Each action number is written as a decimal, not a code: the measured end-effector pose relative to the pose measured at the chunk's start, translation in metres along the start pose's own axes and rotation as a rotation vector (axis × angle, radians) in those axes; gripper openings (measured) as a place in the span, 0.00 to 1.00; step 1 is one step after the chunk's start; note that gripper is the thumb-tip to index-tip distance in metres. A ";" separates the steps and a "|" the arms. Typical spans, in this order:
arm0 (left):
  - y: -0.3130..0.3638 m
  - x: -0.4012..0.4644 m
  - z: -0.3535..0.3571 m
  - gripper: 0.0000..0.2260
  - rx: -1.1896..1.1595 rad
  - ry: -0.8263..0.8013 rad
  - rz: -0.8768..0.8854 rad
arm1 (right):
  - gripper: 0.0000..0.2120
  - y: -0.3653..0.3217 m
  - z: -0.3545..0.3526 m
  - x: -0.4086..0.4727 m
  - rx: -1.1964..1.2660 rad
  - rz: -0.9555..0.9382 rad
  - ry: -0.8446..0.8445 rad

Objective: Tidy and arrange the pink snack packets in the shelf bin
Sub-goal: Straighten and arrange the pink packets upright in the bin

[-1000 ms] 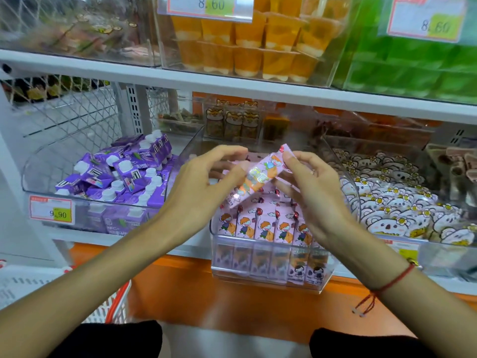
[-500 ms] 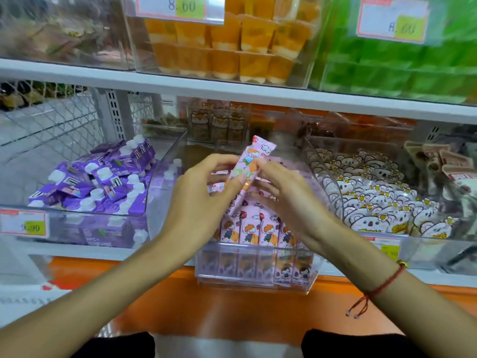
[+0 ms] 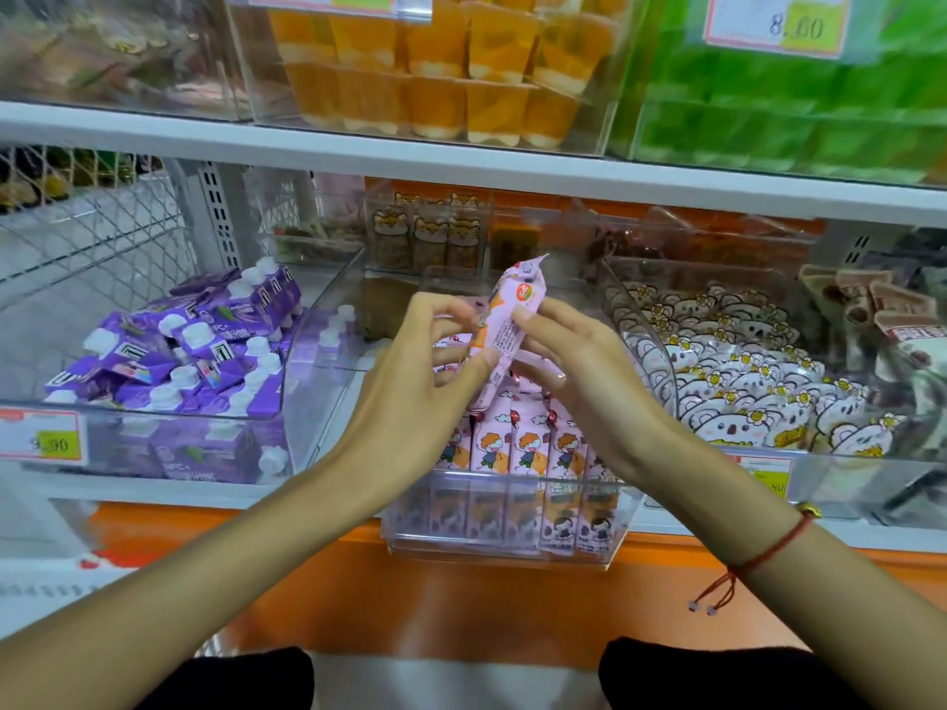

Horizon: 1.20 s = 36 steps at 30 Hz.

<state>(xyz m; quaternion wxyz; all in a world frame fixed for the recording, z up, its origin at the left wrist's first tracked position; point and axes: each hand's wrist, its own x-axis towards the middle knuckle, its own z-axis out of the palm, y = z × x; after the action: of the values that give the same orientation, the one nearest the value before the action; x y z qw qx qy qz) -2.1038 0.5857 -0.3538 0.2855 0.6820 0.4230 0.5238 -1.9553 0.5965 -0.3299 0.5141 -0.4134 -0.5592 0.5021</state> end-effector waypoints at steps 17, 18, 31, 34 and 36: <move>0.004 -0.001 -0.012 0.19 -0.015 0.025 0.034 | 0.18 -0.001 -0.003 -0.003 -0.186 -0.174 -0.026; 0.004 0.000 -0.013 0.19 -0.011 0.020 0.042 | 0.19 -0.001 -0.003 -0.003 -0.198 -0.195 -0.052; 0.006 0.001 -0.030 0.17 -0.016 0.012 0.124 | 0.19 -0.004 -0.004 -0.006 -0.219 -0.354 -0.146; 0.008 0.002 -0.031 0.18 -0.040 -0.010 0.063 | 0.22 -0.004 -0.004 -0.005 -0.175 -0.264 -0.095; 0.012 0.003 -0.028 0.18 -0.121 0.016 -0.039 | 0.22 -0.004 -0.003 -0.004 -0.133 -0.177 -0.040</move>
<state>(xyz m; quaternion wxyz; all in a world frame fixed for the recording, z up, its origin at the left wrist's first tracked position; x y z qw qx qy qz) -2.1269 0.5808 -0.3345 0.3330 0.6509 0.4062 0.5482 -1.9521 0.5923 -0.3267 0.5168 -0.3853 -0.6356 0.4247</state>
